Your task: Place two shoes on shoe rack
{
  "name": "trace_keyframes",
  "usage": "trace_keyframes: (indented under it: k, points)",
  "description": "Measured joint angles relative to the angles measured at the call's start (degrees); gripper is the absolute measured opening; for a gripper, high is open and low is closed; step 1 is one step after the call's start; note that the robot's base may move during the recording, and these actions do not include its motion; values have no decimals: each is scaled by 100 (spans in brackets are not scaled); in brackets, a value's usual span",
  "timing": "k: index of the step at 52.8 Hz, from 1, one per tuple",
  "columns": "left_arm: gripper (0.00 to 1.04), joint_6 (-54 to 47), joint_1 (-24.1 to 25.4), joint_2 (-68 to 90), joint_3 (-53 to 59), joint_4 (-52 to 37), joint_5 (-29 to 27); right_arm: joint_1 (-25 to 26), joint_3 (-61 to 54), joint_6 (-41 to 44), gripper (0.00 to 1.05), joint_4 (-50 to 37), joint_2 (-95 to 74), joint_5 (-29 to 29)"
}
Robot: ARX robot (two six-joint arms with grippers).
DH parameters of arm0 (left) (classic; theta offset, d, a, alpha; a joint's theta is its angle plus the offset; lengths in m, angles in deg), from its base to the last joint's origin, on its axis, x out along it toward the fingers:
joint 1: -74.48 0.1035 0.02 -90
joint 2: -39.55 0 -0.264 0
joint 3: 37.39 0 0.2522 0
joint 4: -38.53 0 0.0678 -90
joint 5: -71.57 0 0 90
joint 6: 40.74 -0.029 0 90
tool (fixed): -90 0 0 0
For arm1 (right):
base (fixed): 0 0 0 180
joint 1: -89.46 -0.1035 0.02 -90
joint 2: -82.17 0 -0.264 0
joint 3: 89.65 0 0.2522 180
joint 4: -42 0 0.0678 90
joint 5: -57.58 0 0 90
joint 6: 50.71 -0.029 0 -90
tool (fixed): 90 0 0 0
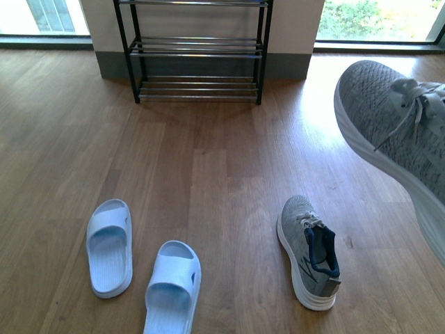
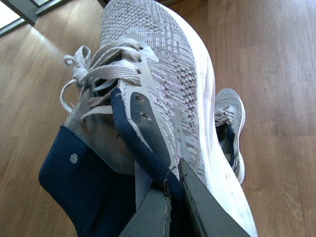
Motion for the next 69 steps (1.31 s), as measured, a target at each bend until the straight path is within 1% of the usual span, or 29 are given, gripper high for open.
trace_keyframes:
  k: [22, 55, 59, 69]
  points:
    - [95, 0, 0, 0, 0, 0, -15, -11, -7, 17, 1, 4, 9, 63]
    - [95, -2, 2, 0, 0, 2, 9, 9, -13, 20, 1, 4, 7, 9]
    - [95, -2, 2, 0, 0, 2, 20, 44, -13, 20, 1, 7, -2, -68]
    - [95, -2, 2, 0, 0, 2, 2, 37, -13, 20, 1, 7, 0, -13]
